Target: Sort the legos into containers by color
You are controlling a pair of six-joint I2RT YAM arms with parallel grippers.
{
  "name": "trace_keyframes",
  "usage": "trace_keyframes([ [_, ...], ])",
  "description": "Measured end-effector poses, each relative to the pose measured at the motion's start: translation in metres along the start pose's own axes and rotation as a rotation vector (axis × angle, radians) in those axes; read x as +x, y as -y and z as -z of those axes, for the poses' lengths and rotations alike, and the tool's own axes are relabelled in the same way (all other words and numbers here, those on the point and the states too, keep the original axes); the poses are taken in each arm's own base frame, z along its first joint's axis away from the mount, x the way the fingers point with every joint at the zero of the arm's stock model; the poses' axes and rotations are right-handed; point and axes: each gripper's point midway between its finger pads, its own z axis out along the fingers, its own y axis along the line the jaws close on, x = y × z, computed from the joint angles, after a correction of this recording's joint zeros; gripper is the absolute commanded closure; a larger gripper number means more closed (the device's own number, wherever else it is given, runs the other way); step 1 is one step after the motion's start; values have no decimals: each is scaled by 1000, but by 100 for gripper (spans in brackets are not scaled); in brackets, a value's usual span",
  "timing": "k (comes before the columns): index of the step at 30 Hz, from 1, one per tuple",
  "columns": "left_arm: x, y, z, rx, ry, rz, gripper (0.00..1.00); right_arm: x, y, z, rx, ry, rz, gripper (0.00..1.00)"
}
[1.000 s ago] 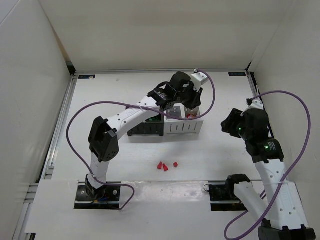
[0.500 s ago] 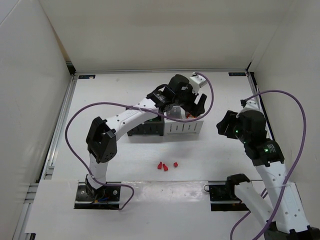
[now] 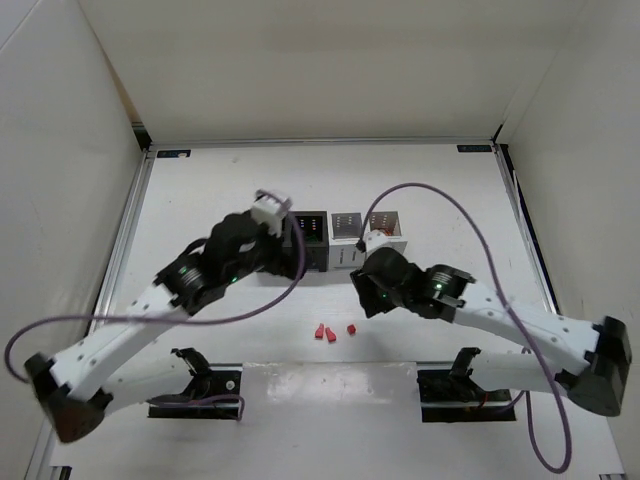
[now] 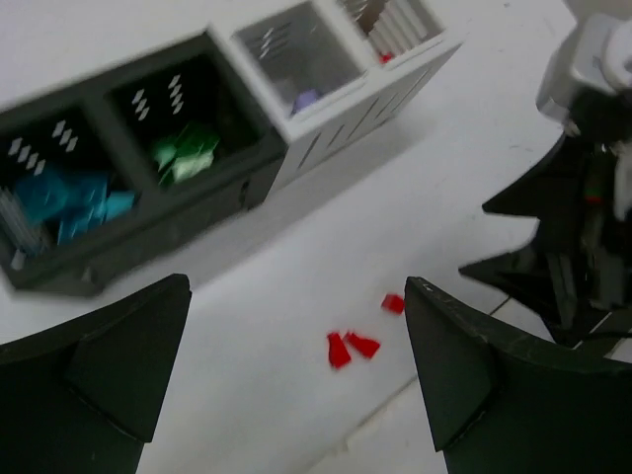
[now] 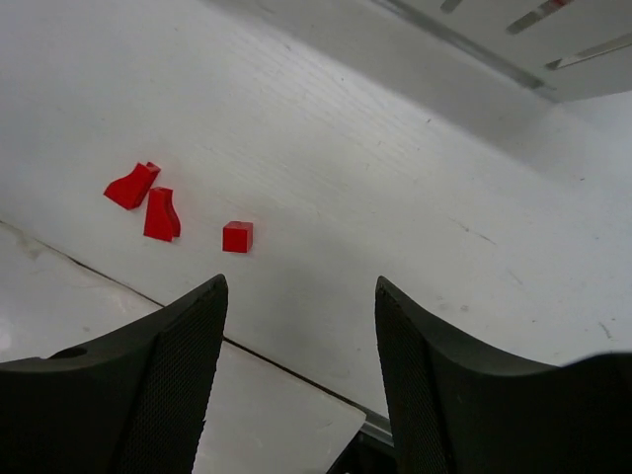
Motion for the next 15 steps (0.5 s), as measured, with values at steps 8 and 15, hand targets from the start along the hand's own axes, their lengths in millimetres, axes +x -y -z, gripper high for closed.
trace_keyframes([
  [8,77,-50,92,-192,-8,225,0,29,-21,-50,11,-154,6,37],
  [15,106,-63,114,-259,-46,318,0,55,-44,-78,-35,-232,56,42],
])
